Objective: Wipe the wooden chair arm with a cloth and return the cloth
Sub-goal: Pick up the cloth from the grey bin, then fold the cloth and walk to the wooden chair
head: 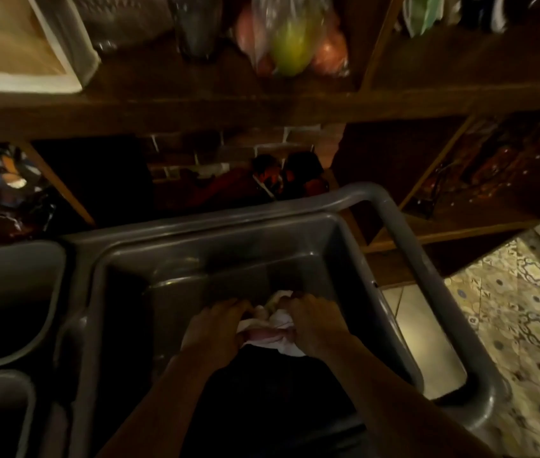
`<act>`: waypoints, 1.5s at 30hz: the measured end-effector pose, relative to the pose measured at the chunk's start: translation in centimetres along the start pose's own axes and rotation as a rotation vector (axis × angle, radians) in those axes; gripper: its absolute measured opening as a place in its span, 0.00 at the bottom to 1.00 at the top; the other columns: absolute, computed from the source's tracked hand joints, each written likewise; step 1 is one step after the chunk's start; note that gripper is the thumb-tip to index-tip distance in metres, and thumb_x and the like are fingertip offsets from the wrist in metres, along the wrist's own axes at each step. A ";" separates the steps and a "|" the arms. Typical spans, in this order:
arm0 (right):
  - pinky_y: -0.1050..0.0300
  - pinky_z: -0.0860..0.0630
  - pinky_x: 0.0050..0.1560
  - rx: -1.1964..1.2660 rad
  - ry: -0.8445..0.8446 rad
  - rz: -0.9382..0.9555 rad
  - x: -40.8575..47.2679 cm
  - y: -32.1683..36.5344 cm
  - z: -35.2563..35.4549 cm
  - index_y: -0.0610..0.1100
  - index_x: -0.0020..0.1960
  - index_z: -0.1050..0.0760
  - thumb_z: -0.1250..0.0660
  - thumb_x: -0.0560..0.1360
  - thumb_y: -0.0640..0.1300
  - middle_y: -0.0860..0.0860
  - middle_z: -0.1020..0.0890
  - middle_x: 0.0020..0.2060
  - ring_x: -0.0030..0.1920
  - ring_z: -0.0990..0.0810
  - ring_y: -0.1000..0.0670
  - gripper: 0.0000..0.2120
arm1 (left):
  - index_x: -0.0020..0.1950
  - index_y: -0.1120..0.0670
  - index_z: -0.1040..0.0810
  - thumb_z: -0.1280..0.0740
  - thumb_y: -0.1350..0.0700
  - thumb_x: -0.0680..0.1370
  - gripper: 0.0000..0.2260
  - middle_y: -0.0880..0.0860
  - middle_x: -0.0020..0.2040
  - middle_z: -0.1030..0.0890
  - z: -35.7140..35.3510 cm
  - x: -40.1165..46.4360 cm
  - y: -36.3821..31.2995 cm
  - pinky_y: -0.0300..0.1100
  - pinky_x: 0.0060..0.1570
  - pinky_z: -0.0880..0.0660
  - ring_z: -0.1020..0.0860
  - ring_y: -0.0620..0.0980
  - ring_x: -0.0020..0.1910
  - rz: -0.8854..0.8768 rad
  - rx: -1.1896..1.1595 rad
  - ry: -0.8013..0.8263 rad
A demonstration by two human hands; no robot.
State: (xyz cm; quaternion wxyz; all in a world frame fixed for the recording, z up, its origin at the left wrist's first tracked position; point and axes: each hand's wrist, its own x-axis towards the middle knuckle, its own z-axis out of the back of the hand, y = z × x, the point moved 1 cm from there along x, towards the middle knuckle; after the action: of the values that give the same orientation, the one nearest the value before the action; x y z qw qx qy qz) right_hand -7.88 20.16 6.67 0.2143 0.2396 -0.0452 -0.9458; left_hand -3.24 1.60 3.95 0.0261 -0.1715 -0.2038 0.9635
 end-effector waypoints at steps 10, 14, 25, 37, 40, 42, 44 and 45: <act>0.48 0.24 0.58 -0.191 -0.338 0.002 -4.0 1.1 13.6 0.51 0.70 0.29 0.32 0.76 0.41 0.47 0.23 0.66 0.64 0.23 0.42 0.23 | 0.63 0.41 0.26 0.28 0.48 0.75 0.18 0.46 0.63 0.22 13.4 -1.0 -6.2 0.48 0.56 0.25 0.23 0.52 0.61 -0.098 0.148 -0.327; 0.47 0.24 0.57 -0.212 -0.487 0.015 -6.2 1.4 19.5 0.51 0.71 0.29 0.32 0.76 0.38 0.46 0.23 0.66 0.64 0.23 0.41 0.25 | 0.66 0.39 0.29 0.29 0.48 0.76 0.19 0.45 0.66 0.24 19.1 -2.0 -9.3 0.51 0.59 0.25 0.25 0.52 0.64 -0.121 0.242 -0.461; 0.49 0.25 0.51 -0.261 -0.791 0.008 -13.8 1.3 31.6 0.50 0.67 0.29 0.30 0.74 0.45 0.46 0.23 0.61 0.59 0.22 0.39 0.21 | 0.64 0.41 0.28 0.28 0.47 0.74 0.19 0.46 0.64 0.22 31.4 -5.4 -17.4 0.50 0.53 0.23 0.24 0.53 0.61 -0.288 0.334 -0.684; 0.46 0.24 0.53 -0.257 -0.951 -0.211 -21.9 -4.3 36.0 0.52 0.67 0.29 0.29 0.75 0.47 0.48 0.24 0.61 0.61 0.23 0.40 0.22 | 0.64 0.42 0.27 0.27 0.48 0.75 0.19 0.47 0.62 0.22 35.2 -4.8 -28.3 0.52 0.55 0.24 0.25 0.53 0.62 -0.550 0.354 -0.767; 0.47 0.25 0.50 -0.253 -0.973 -0.314 -25.3 -7.9 35.4 0.52 0.67 0.29 0.28 0.74 0.47 0.48 0.24 0.59 0.60 0.23 0.41 0.23 | 0.64 0.41 0.27 0.27 0.47 0.75 0.19 0.45 0.63 0.22 33.7 -3.9 -33.0 0.49 0.56 0.24 0.25 0.52 0.63 -0.661 0.330 -0.761; 0.47 0.26 0.49 -0.256 -0.985 -0.392 -28.1 -10.5 34.6 0.52 0.66 0.28 0.28 0.73 0.48 0.48 0.23 0.57 0.58 0.23 0.41 0.23 | 0.64 0.42 0.26 0.27 0.48 0.75 0.19 0.46 0.64 0.22 32.2 -3.5 -36.6 0.48 0.57 0.25 0.25 0.52 0.64 -0.751 0.311 -0.749; 0.47 0.25 0.48 -0.261 -0.988 -0.484 -31.4 -13.2 33.5 0.52 0.66 0.28 0.28 0.73 0.48 0.48 0.23 0.57 0.57 0.23 0.41 0.22 | 0.63 0.42 0.26 0.26 0.49 0.74 0.19 0.46 0.62 0.22 30.4 -3.5 -40.6 0.49 0.57 0.25 0.25 0.52 0.63 -0.829 0.286 -0.718; 0.48 0.25 0.48 -0.263 -0.984 -0.532 -33.1 -14.5 32.8 0.52 0.66 0.28 0.28 0.73 0.49 0.47 0.22 0.57 0.57 0.23 0.41 0.22 | 0.63 0.41 0.26 0.26 0.49 0.74 0.19 0.46 0.61 0.22 29.4 -3.7 -42.7 0.50 0.57 0.25 0.24 0.52 0.62 -0.870 0.272 -0.697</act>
State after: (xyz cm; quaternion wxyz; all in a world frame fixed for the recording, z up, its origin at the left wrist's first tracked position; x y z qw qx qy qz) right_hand -2.68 46.88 47.21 -0.0491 -0.2542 0.0401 -0.9651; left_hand -10.60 28.92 47.53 0.3734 0.2608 -0.1266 0.8812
